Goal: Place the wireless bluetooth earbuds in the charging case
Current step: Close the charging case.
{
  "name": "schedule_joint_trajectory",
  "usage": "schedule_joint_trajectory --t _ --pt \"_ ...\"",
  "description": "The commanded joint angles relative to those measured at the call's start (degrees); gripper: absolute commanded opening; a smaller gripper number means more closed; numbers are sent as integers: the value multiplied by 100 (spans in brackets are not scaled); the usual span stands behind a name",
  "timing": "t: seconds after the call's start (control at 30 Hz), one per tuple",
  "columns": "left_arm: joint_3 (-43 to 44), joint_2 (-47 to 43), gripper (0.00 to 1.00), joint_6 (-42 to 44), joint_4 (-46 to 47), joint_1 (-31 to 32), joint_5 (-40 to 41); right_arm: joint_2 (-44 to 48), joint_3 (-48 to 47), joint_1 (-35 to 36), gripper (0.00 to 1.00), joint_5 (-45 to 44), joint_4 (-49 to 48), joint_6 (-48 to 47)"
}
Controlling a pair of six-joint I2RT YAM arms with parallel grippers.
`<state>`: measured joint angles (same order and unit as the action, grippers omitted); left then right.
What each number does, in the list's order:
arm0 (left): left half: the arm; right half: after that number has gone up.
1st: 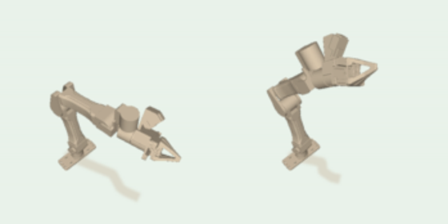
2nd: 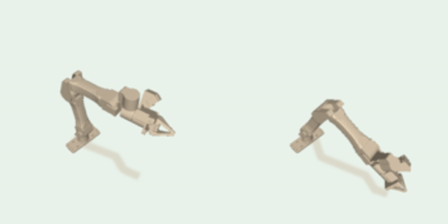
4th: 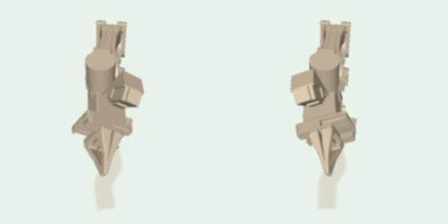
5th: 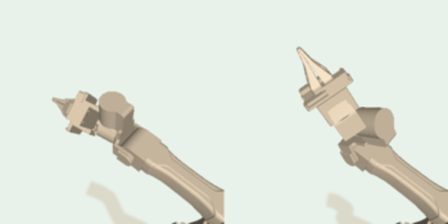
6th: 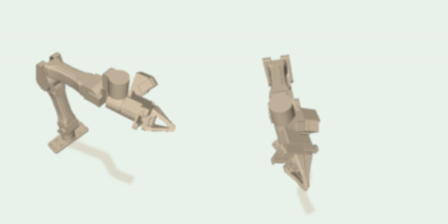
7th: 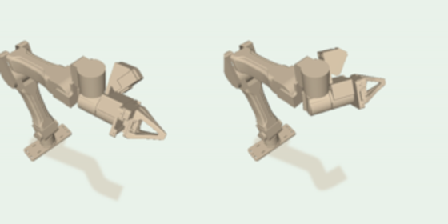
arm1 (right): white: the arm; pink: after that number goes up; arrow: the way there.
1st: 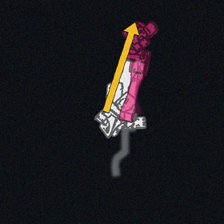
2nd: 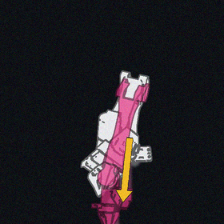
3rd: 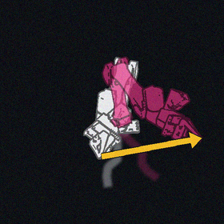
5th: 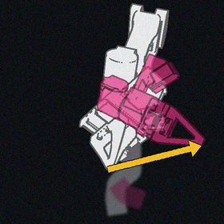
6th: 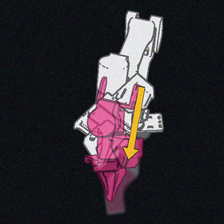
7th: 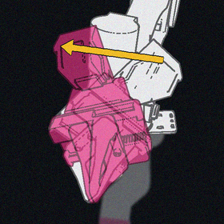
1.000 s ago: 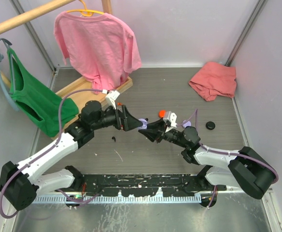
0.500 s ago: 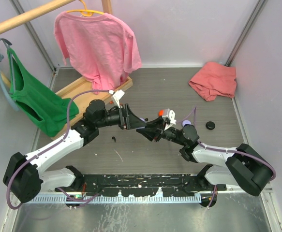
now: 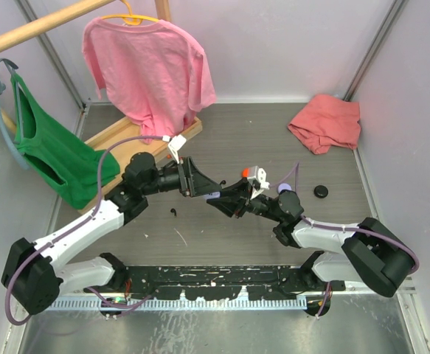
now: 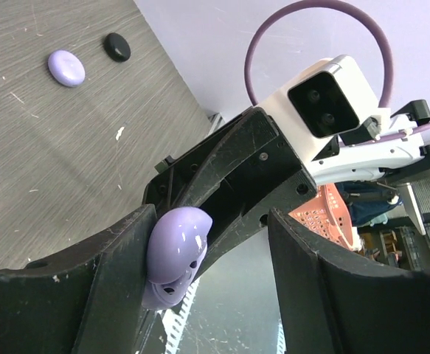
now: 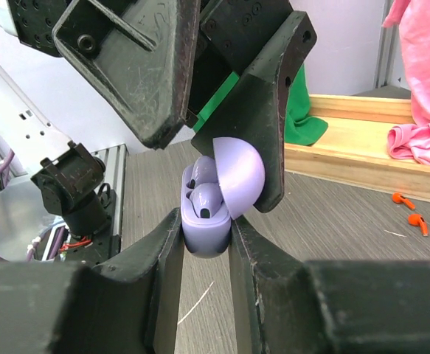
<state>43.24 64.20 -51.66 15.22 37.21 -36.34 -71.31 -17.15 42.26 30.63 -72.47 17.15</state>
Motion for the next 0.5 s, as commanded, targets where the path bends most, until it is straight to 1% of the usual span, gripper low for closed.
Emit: schedule_joint_trajectory --t 0.0,0.3,0.4,0.47 --pt "51 -280 63 22 421 -29 -117 -65 -35 1 1 186 -316 126" --pt "68 -437 63 171 198 -128 -62 -132 -43 0 1 434 -271 283" --pt "106 -585 67 477 -267 -160 169 -70 -72 -15 1 391 -24 314" --pt "172 -750 70 823 -824 -170 468 53 -134 -33 1 290 482 311"
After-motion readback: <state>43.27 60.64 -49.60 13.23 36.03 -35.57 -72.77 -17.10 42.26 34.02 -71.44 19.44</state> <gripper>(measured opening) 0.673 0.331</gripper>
